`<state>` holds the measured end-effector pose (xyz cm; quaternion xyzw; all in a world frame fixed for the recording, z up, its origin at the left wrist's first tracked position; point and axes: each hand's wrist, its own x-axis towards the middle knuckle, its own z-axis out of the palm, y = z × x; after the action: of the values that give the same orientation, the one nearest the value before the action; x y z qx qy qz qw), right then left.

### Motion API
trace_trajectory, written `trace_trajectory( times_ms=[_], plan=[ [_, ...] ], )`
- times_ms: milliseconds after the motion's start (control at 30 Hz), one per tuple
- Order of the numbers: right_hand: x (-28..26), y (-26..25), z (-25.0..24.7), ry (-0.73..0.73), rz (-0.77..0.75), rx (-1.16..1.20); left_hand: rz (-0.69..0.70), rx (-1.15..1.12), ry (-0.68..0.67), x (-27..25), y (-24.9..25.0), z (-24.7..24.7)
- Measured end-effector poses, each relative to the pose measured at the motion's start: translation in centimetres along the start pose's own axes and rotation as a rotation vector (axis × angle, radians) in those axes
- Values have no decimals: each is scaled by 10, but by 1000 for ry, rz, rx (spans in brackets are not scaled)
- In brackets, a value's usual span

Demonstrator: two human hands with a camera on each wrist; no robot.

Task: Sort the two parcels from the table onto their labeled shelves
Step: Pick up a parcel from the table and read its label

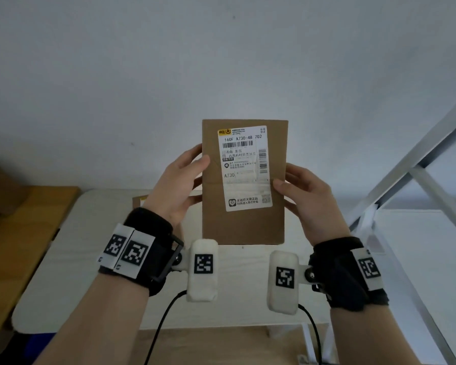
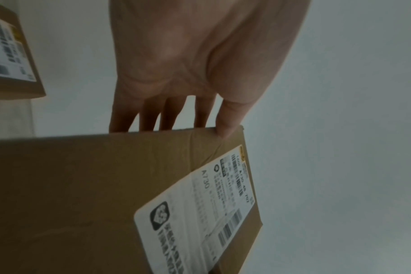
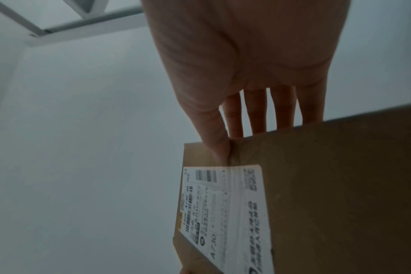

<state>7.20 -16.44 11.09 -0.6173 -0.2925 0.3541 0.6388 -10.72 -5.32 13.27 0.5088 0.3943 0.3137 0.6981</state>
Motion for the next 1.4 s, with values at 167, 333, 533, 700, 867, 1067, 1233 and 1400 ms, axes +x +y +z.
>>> trace_trajectory(
  times_ms=[167, 333, 533, 700, 867, 1067, 1233, 1400],
  plan=[
    [-8, -8, 14, -31, -44, 13, 55, -13, 15, -14, 11, -13],
    [-12, -14, 24, -48, -56, 18, 73, -18, 28, -20, 19, -21],
    [-16, -20, 34, -31, -37, -6, 87, -22, 35, -25, 23, -27],
    [-18, -24, 39, -12, -32, -19, 98, -29, 33, -27, 25, -32],
    [-21, -26, 42, -14, -29, -31, 97, -38, 35, -28, 25, -35],
    [-24, -27, 43, -10, -32, -49, 98, -39, 31, -30, 24, -37],
    [-26, -29, 43, -6, -27, -58, 99, -41, 23, -30, 23, -39],
    [-28, -32, 39, 9, -18, -73, 87, -26, 4, -30, 24, -36]
  ],
)
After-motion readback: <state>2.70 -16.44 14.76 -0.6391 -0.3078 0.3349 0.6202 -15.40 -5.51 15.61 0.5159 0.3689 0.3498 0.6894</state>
